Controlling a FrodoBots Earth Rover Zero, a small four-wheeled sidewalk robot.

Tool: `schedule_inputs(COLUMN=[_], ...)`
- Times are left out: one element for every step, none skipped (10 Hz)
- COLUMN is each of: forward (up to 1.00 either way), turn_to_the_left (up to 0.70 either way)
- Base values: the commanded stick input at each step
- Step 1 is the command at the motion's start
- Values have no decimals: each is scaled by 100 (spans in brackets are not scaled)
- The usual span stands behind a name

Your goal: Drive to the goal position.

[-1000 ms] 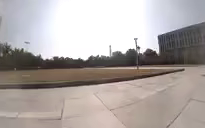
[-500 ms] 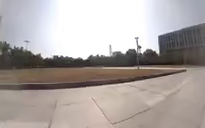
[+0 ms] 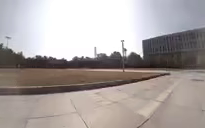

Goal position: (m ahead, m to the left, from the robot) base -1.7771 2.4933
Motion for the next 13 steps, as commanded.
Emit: schedule_inputs(forward=[70, 70, 70, 70, 70, 70, 70, 70, 70, 70, 70, 70, 70], turn_to_the_left=[-1, -1, -1, -1, -1, -1, -1, -1, -1, -1, -1, -2, -4])
